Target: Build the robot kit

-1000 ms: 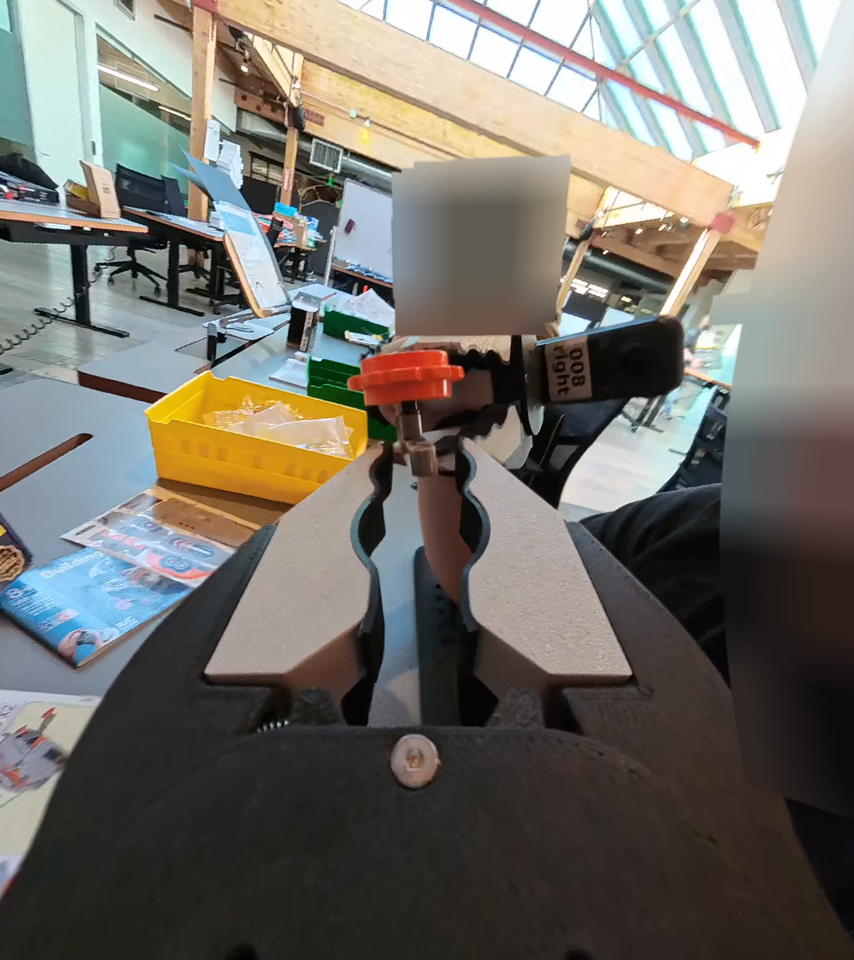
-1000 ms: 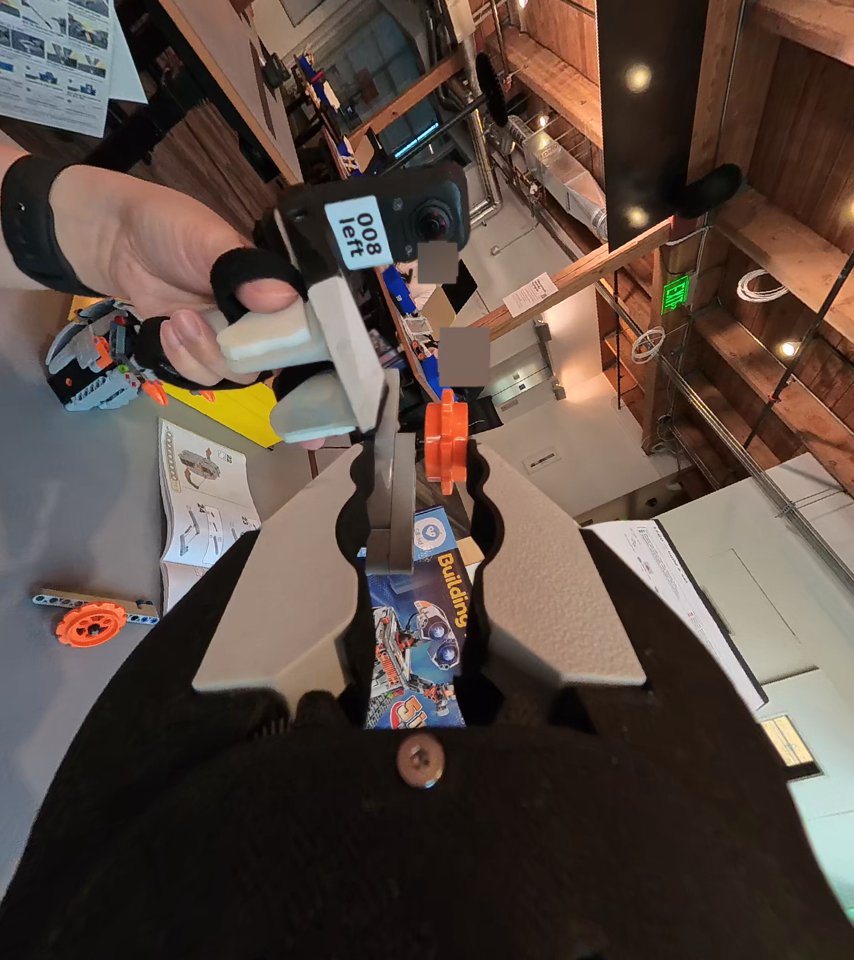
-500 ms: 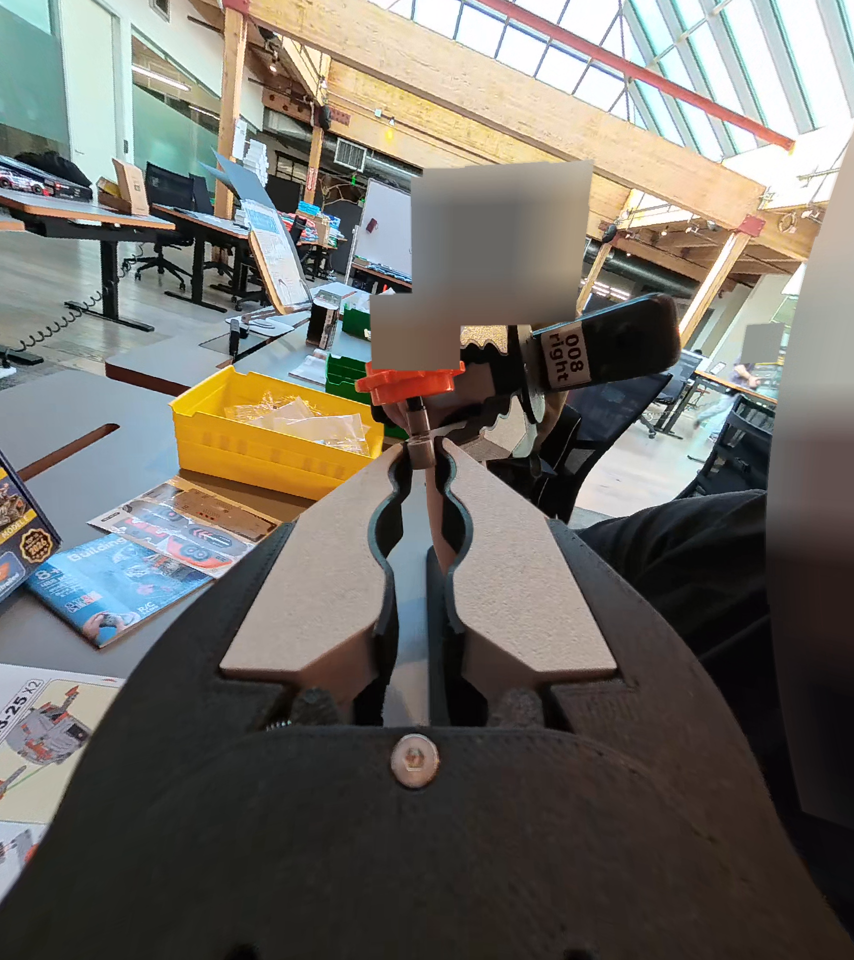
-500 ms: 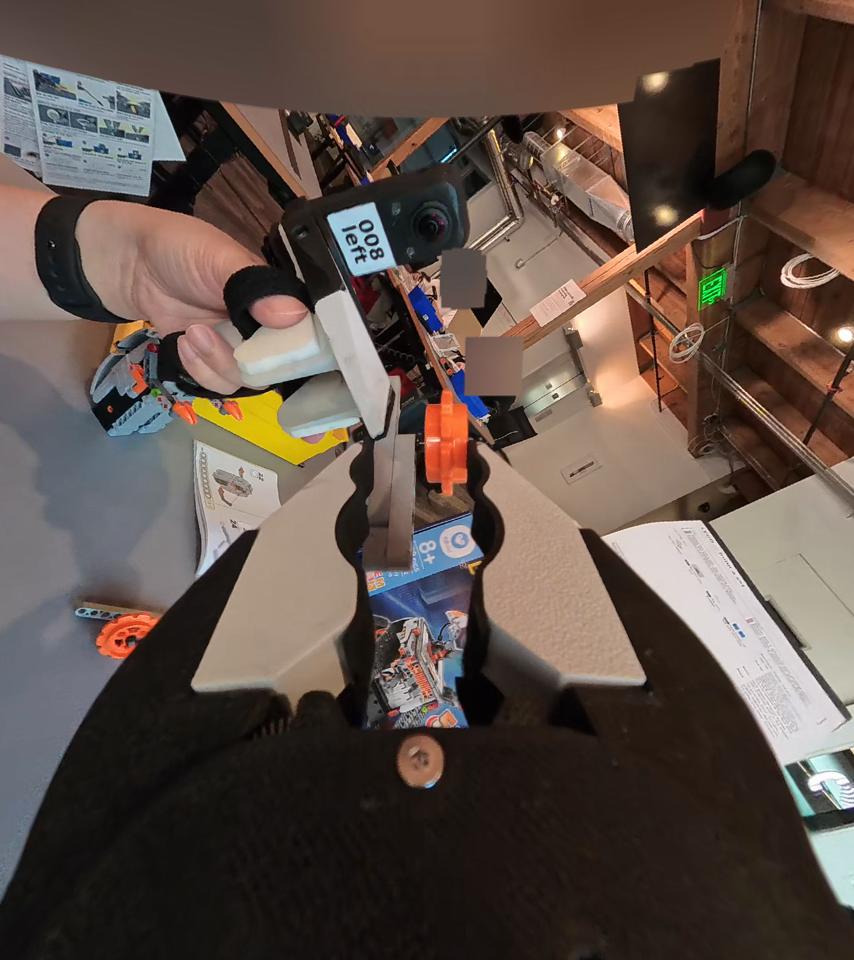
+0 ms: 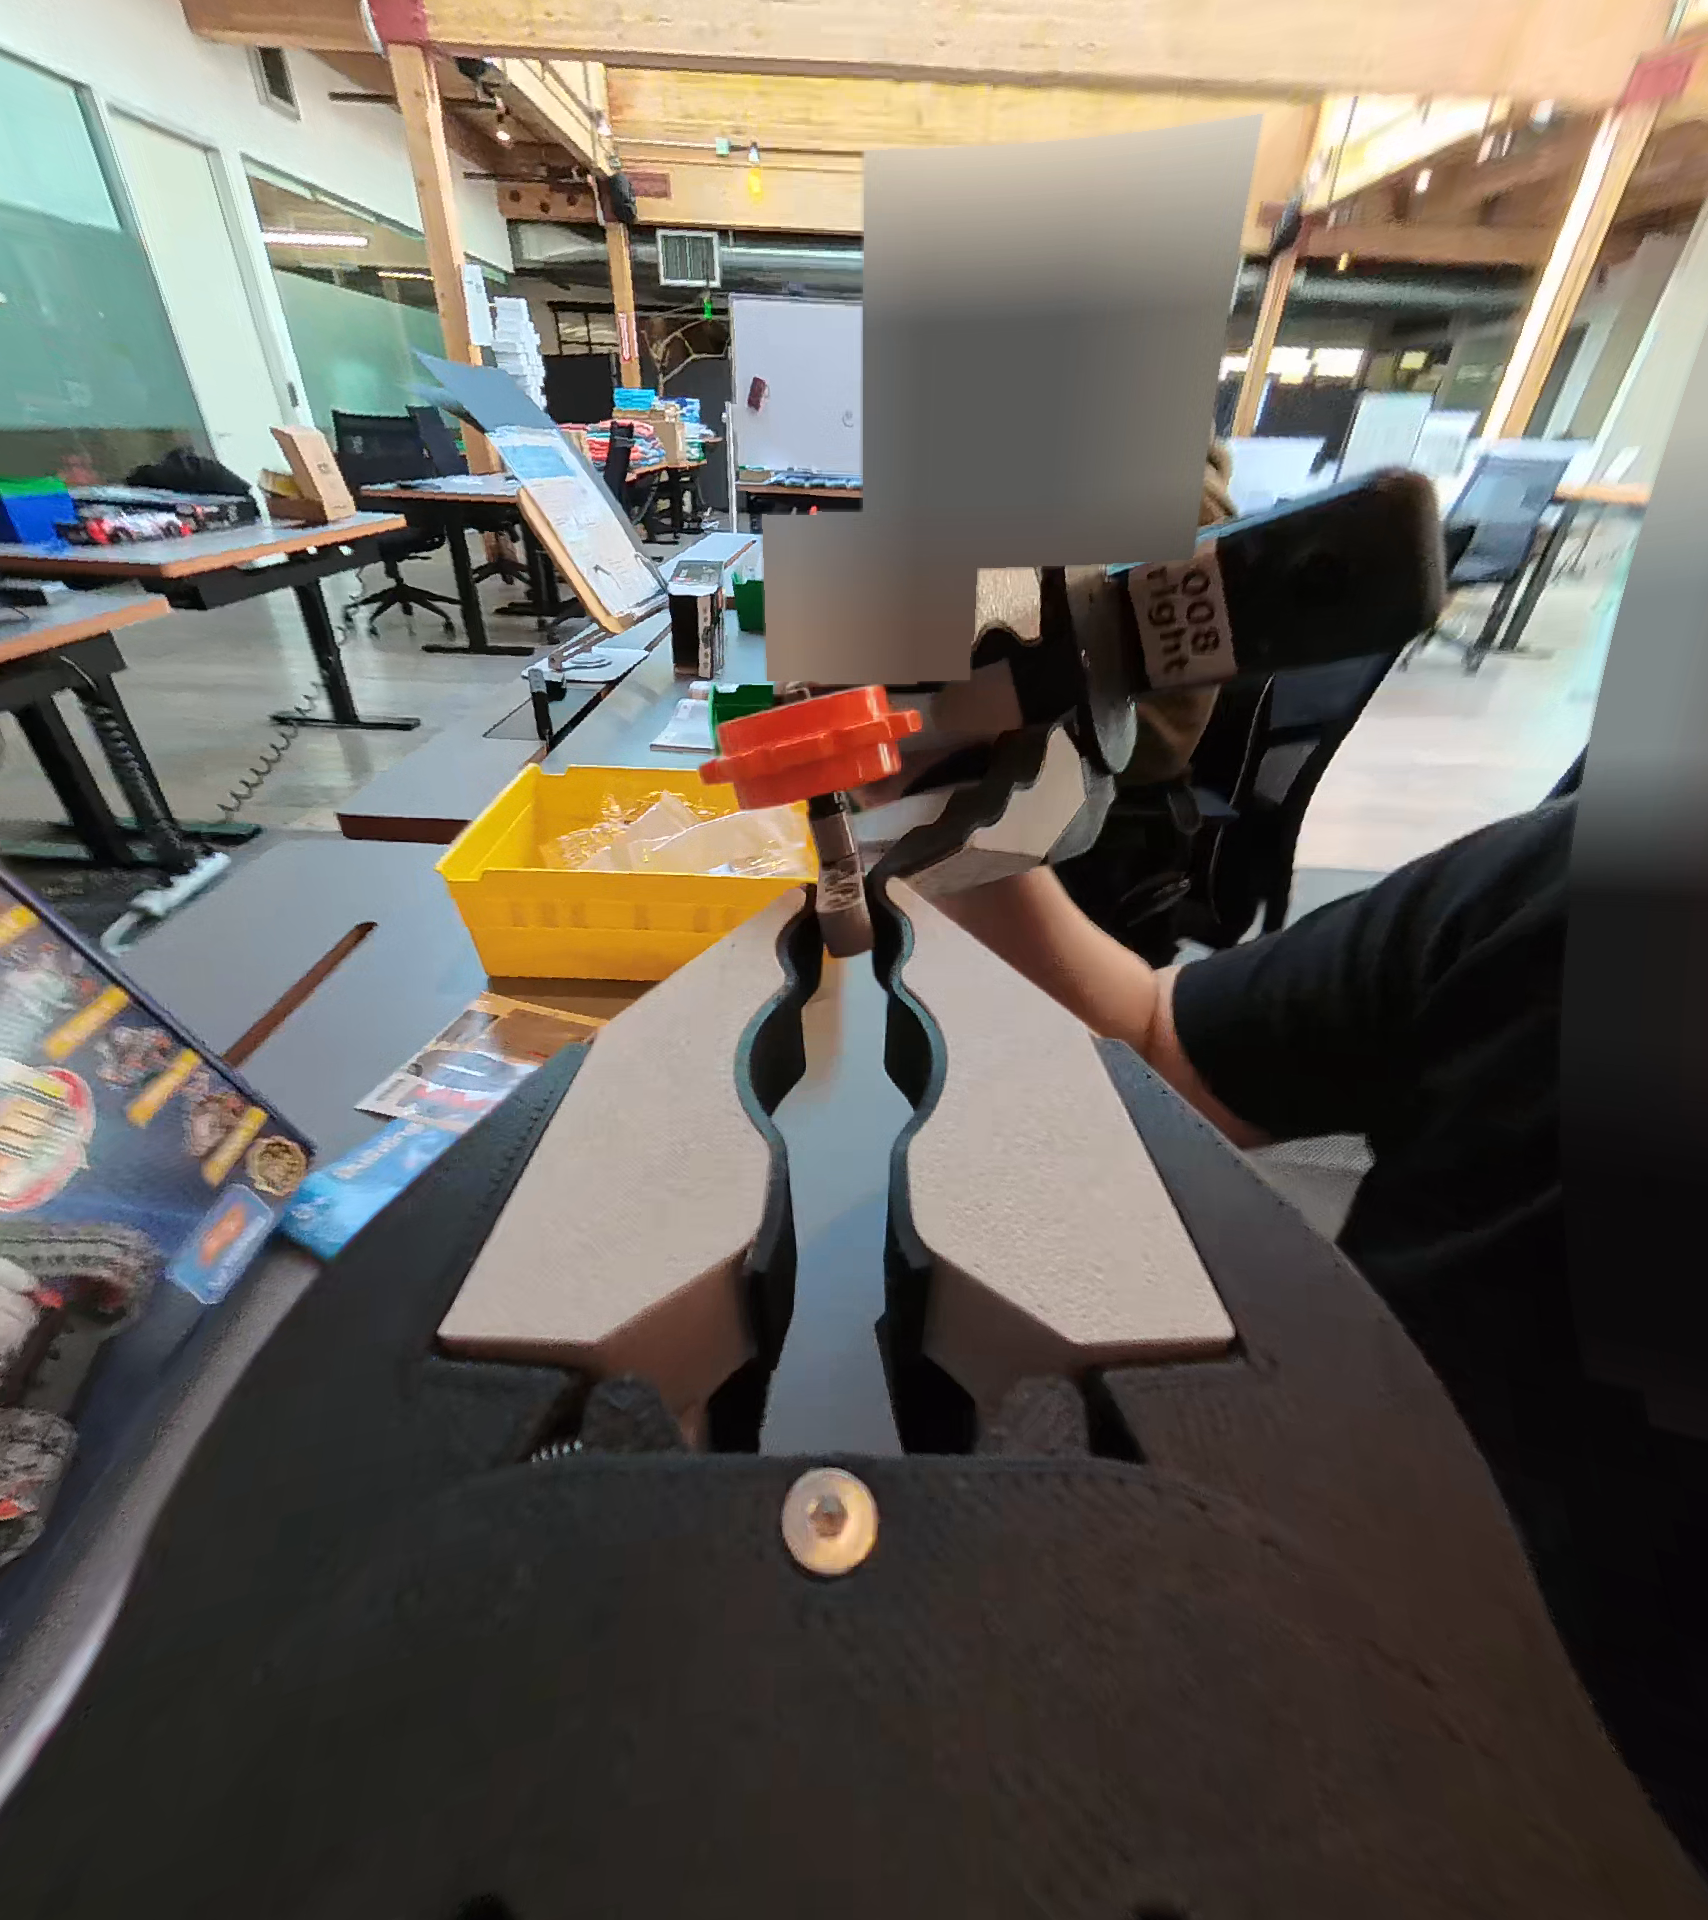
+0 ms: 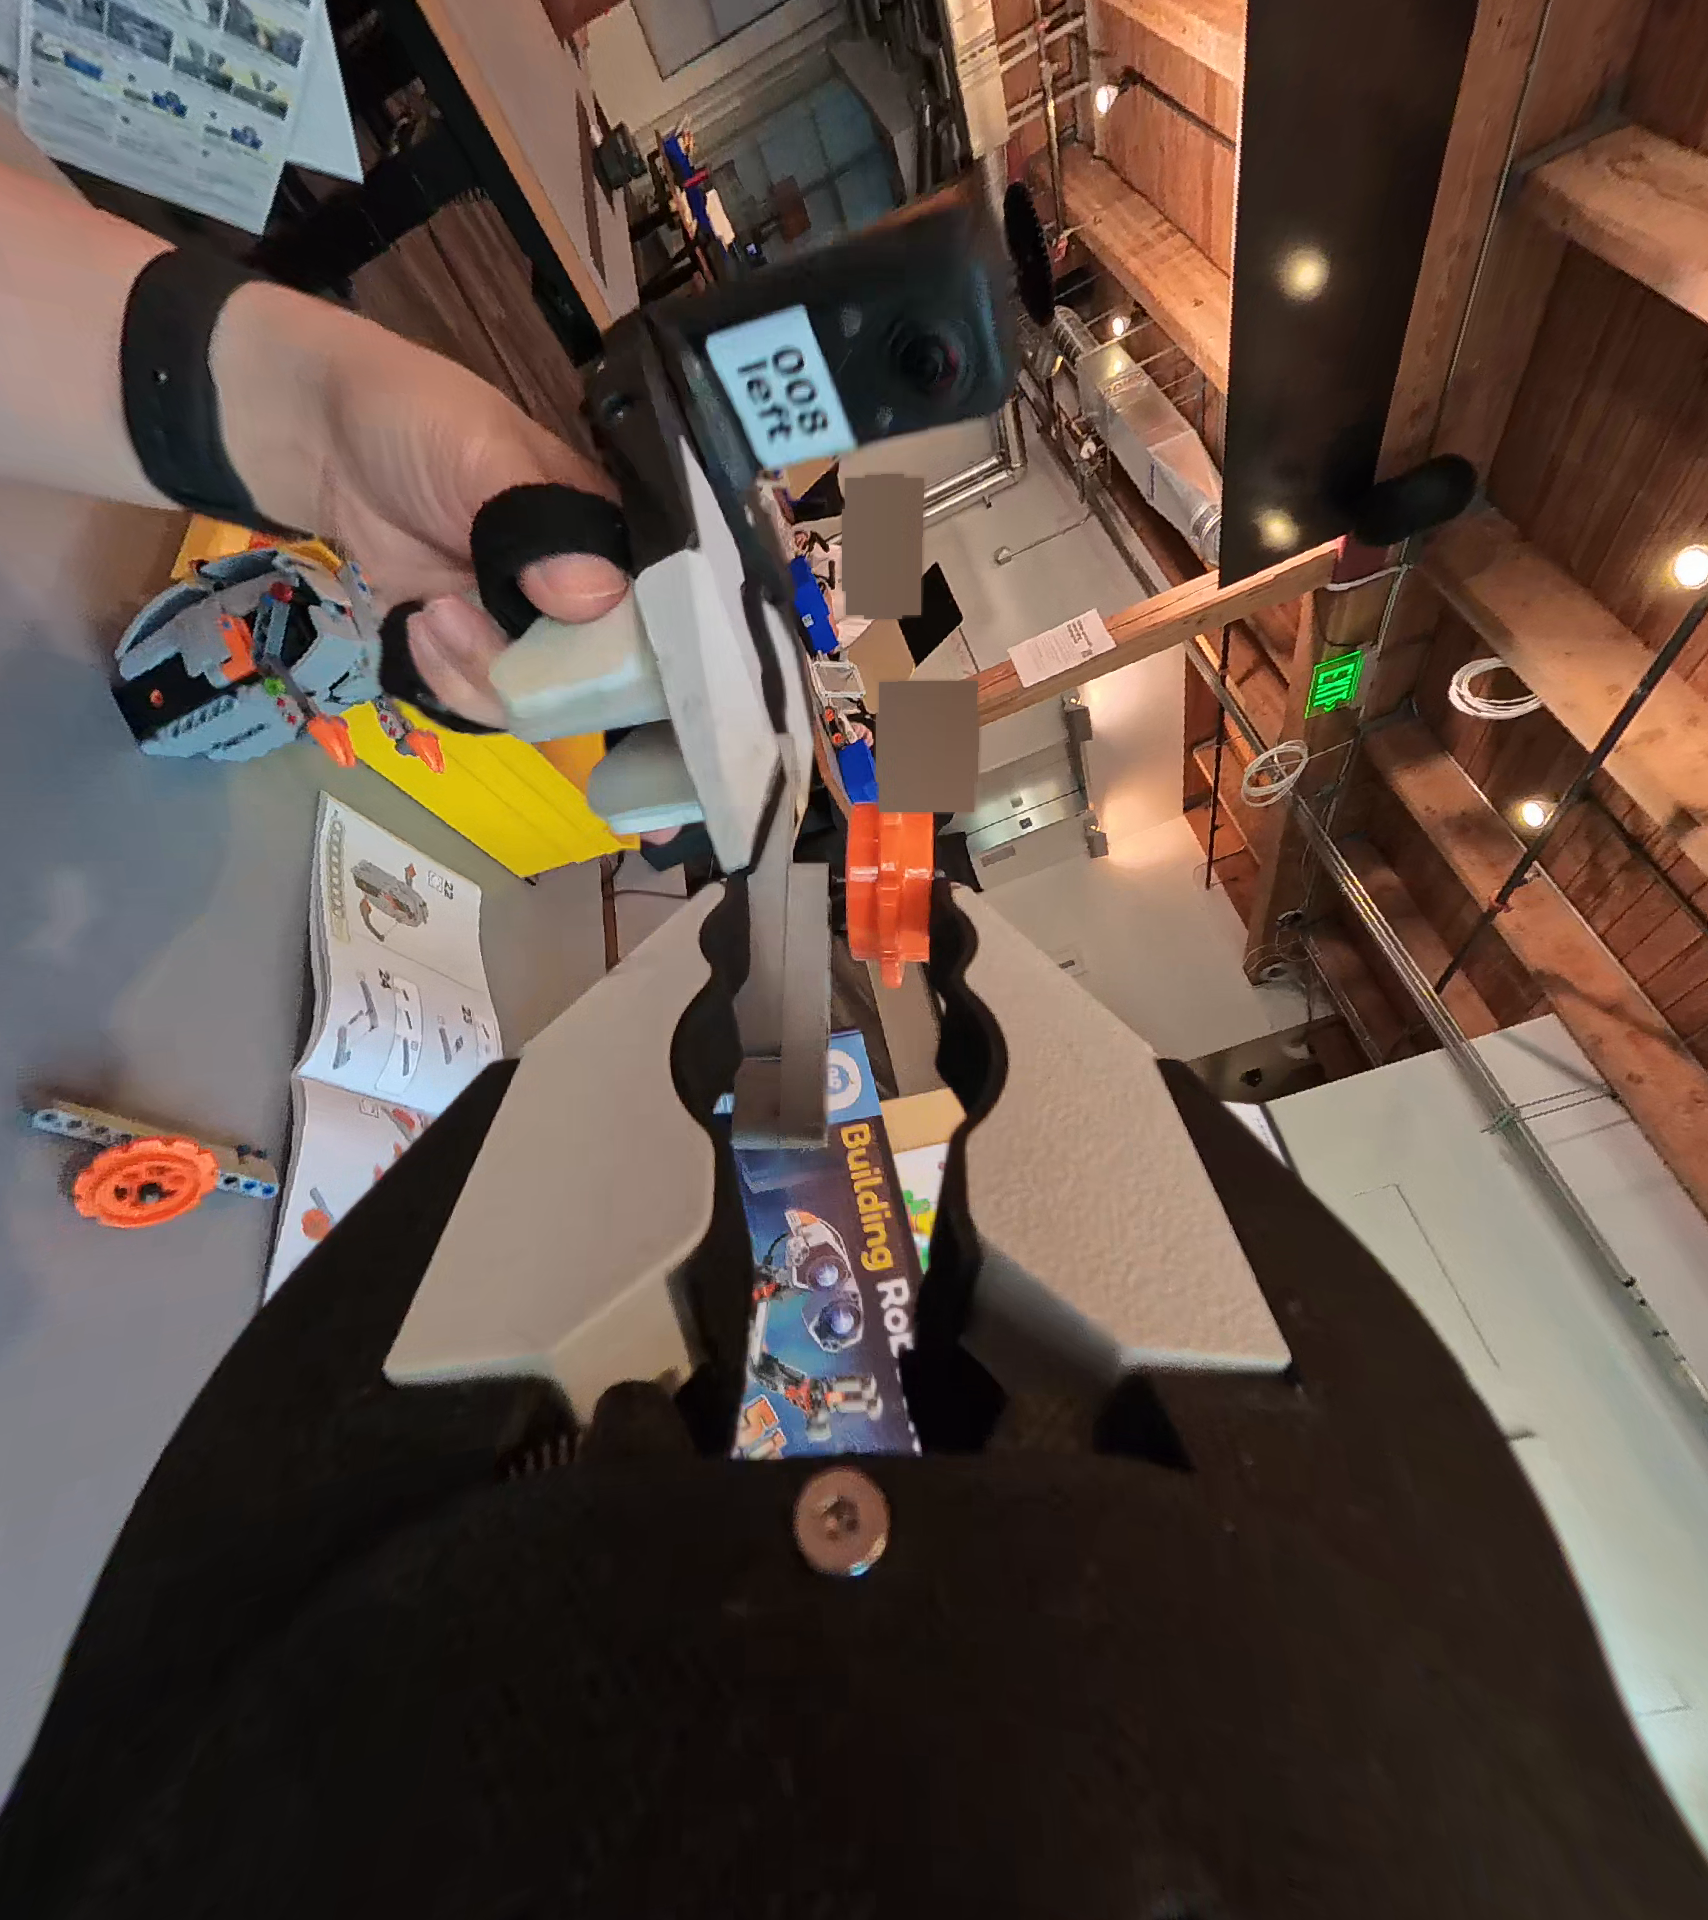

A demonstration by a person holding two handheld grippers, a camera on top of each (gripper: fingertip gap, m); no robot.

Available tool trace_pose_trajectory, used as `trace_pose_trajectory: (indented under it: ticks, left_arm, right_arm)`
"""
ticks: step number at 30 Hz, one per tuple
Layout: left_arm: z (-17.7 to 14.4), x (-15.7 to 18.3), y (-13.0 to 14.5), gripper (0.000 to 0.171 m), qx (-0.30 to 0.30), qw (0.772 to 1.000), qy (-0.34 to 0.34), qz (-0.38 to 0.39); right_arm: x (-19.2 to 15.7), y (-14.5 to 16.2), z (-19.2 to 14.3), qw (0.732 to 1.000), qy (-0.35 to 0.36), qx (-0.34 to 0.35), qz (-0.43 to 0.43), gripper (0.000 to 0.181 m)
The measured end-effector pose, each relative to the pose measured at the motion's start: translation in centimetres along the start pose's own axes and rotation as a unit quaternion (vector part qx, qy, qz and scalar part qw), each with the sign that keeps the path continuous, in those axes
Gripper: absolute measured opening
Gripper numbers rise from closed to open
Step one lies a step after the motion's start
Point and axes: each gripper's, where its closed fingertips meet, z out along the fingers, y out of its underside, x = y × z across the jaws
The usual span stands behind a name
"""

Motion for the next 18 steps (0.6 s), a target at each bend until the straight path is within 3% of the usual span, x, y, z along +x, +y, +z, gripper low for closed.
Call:
trace_pose_trajectory:
  ticks: [2, 3, 5, 6, 10, 18]
  left_arm:
    - [-0.2, -0.2, 0.1, 0.013, -0.014, 0.996, -0.039, 0.08]
    - [-0.6, -0.5, -0.3, 0.03, -0.014, 0.99, -0.07, 0.126]
    - [-1.3, -0.5, -0.7, 0.051, -0.026, 0.965, -0.118, 0.233]
    - [-1.5, -0.3, -0.6, 0.054, -0.037, 0.948, -0.136, 0.285]
    - [-1.5, -0.3, 0.1, 0.047, -0.094, 0.877, -0.201, 0.426]
    - [0.2, 0.3, 3.1, 0.038, -0.152, 0.846, -0.168, 0.483]
  right_arm:
    - [0.0, 0.0, -0.2, 1.0, 0.0, -0.013, -0.012, 0.033]
    - [-0.1, 0.0, -0.3, 1.0, -0.005, -0.015, -0.011, 0.034]
    - [-0.2, -0.1, -0.4, 1.0, -0.016, -0.01, 0.003, 0.034]
    - [-0.4, -0.2, -0.5, 1.0, -0.026, -0.002, 0.012, 0.034]
    - [-2.0, -0.2, -0.4, 0.995, -0.084, 0.01, 0.044, 0.034]
    - [-4.4, 0.2, -0.5, 0.986, -0.159, 0.004, 0.051, 0.034]
